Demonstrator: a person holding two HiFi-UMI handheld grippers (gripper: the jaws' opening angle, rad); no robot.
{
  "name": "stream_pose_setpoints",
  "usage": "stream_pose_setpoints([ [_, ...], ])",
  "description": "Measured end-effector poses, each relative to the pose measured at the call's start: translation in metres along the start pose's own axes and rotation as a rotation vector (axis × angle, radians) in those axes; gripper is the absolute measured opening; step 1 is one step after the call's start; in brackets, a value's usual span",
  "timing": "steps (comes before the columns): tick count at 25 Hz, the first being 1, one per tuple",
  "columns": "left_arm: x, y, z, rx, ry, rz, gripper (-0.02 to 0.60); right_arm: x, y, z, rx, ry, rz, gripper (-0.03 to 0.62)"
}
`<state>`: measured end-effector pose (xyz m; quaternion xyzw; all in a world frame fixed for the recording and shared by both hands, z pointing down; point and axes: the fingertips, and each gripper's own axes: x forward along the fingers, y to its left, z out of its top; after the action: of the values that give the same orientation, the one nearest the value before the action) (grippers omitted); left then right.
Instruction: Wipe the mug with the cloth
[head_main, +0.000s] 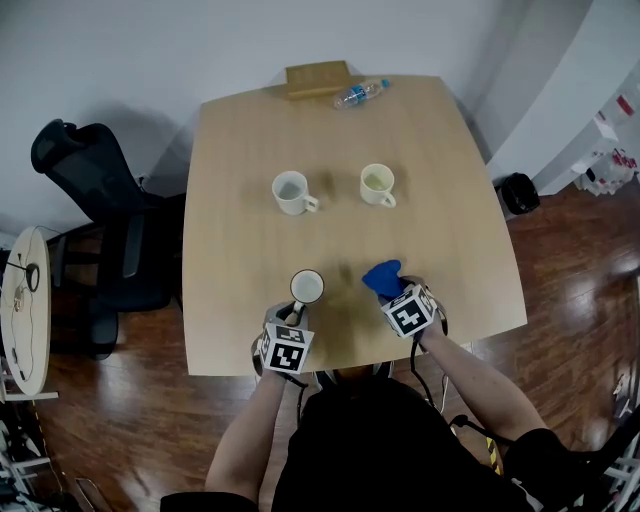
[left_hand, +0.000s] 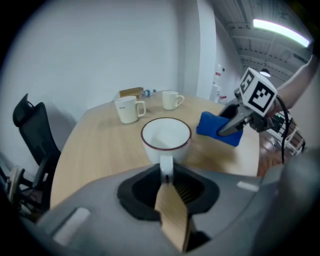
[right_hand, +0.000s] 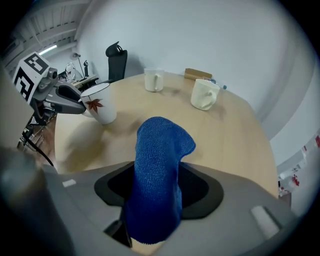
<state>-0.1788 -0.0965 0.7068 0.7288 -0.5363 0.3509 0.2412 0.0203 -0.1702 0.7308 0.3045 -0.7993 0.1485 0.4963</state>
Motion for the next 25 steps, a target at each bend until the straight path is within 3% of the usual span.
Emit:
stream_pose_setpoints([
  [9,0.003,0.006,0.005,-0.033,-0.041,0.046,0.083,0.001,0.001,0.005,0.0,-0.021,-0.026,0.273],
  [13,0.007,0.005,0.008,-0.011,-0.049,0.04,0.078,0.007,0.003,0.002,-0.016,-0.008,-0.027,0.269],
  [19,0.006,0.003,0.012,0.022,-0.075,0.011,0.064,0.001,0.002,0.006,-0.015,-0.054,-0.028,0.146],
  [25,-0.027,-0.003,0.032,-0.117,-0.175,-0.038,0.063,-0.017,-0.008,0.004,0.156,-0.192,0.05,0.133],
])
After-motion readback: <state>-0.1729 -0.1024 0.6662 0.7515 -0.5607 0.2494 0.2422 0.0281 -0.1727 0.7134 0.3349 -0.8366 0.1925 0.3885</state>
